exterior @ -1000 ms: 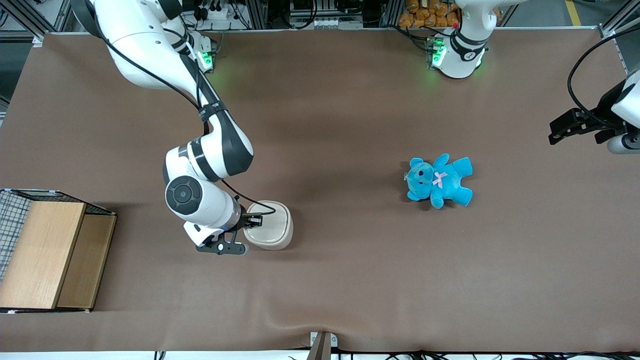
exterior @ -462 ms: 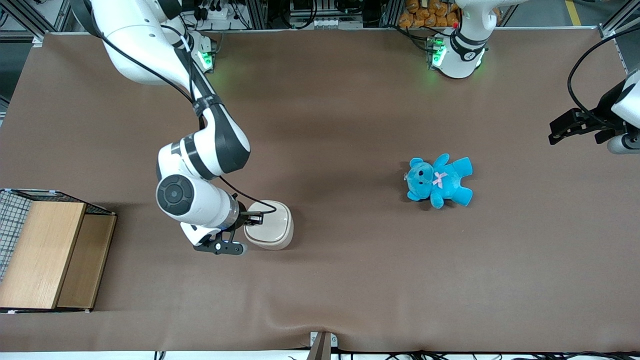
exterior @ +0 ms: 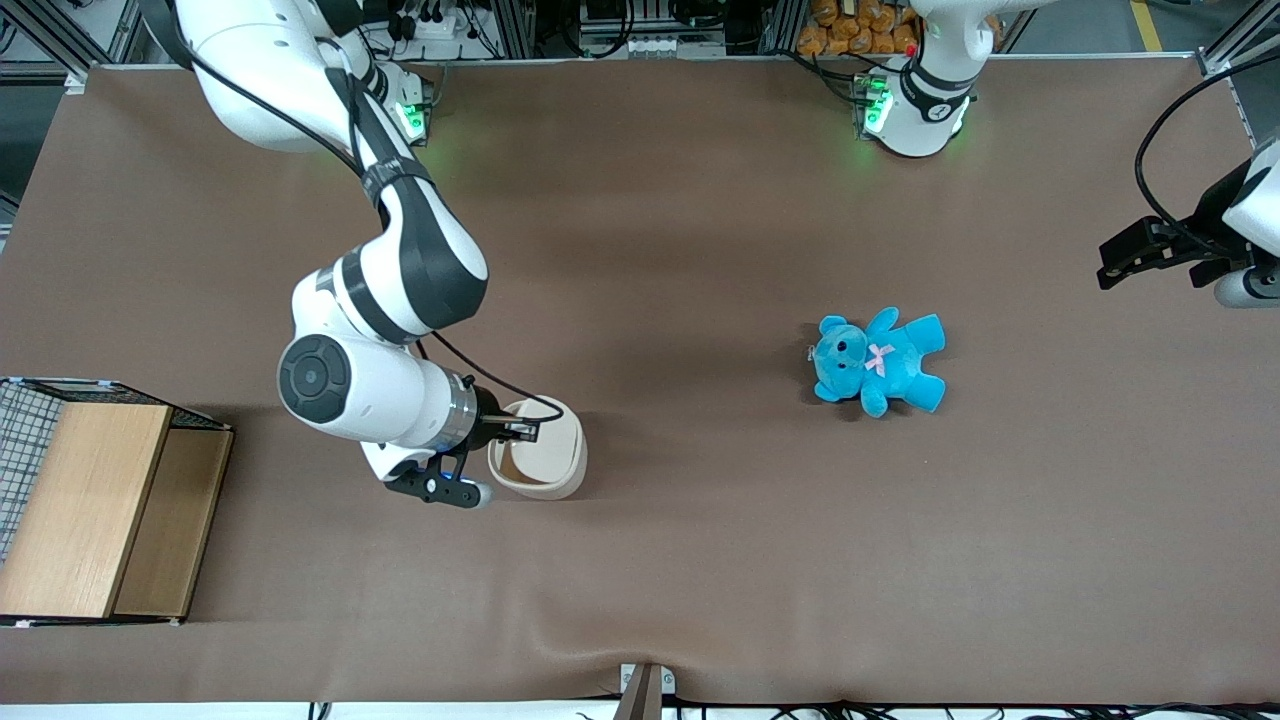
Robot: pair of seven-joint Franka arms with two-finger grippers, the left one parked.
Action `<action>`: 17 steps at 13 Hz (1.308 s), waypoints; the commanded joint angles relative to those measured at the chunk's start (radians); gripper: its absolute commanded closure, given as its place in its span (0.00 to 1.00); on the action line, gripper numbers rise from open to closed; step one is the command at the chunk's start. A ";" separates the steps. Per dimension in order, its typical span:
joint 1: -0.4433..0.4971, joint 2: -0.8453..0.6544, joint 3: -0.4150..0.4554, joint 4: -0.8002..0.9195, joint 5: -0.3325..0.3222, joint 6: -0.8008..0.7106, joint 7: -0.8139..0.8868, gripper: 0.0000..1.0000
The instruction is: Open trash can with right arm
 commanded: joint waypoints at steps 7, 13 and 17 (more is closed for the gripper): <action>-0.015 -0.151 -0.009 -0.008 -0.056 -0.150 0.042 0.00; -0.183 -0.249 -0.012 -0.013 -0.218 -0.329 -0.225 0.00; -0.304 -0.315 -0.014 -0.018 -0.221 -0.415 -0.342 0.00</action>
